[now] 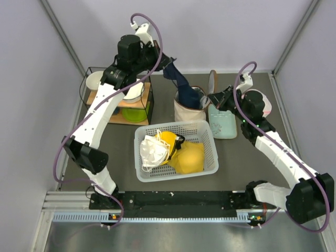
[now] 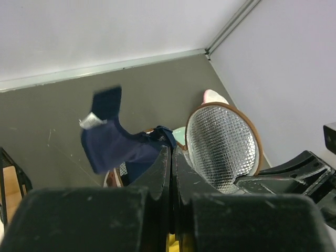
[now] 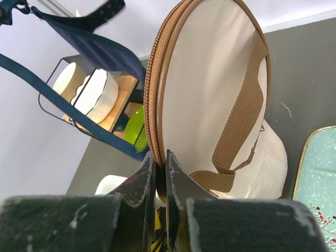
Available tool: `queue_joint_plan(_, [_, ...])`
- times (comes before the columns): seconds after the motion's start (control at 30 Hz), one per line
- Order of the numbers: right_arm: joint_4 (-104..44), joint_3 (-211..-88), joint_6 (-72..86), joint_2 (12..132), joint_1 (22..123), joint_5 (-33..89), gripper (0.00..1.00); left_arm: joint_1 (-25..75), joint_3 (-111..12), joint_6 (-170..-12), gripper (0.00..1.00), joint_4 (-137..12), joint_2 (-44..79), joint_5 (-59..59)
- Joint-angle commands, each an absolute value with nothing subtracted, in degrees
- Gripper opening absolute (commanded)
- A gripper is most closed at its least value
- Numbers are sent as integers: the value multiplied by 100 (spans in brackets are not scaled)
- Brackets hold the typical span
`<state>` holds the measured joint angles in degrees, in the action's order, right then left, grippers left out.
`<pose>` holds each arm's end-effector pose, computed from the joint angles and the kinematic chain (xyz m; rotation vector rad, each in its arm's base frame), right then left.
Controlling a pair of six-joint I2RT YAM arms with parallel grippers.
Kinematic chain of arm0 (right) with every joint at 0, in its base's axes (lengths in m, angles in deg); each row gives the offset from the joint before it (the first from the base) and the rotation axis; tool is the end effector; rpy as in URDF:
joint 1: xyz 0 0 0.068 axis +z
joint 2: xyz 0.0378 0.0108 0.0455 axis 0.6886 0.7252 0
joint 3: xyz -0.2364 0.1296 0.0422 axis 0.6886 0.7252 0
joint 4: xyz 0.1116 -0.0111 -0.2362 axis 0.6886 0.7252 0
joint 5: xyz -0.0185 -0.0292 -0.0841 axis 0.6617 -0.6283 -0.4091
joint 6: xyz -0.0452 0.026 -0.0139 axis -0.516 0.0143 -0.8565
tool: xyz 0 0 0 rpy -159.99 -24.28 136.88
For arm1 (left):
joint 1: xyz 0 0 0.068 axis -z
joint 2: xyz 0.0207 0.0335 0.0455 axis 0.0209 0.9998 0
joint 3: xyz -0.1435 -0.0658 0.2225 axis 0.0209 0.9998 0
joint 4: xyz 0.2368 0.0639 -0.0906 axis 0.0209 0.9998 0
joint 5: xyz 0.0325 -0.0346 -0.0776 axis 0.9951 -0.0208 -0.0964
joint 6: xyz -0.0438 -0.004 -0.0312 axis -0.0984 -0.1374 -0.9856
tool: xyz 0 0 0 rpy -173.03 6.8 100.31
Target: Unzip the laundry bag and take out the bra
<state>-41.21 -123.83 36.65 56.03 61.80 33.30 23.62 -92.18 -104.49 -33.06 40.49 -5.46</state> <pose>0.2536 0.0922 0.3362 0.0907 1.7376 0.9018 0.3417 -0.1670 0.4833 0.1721 1.8228 -0.8324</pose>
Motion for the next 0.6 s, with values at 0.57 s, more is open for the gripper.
queue_joint_plan(0.57, [-3437,-12964,3932,6147,6145,2800,0,2323,-11070,-11481,0,-4534,2870,-2081])
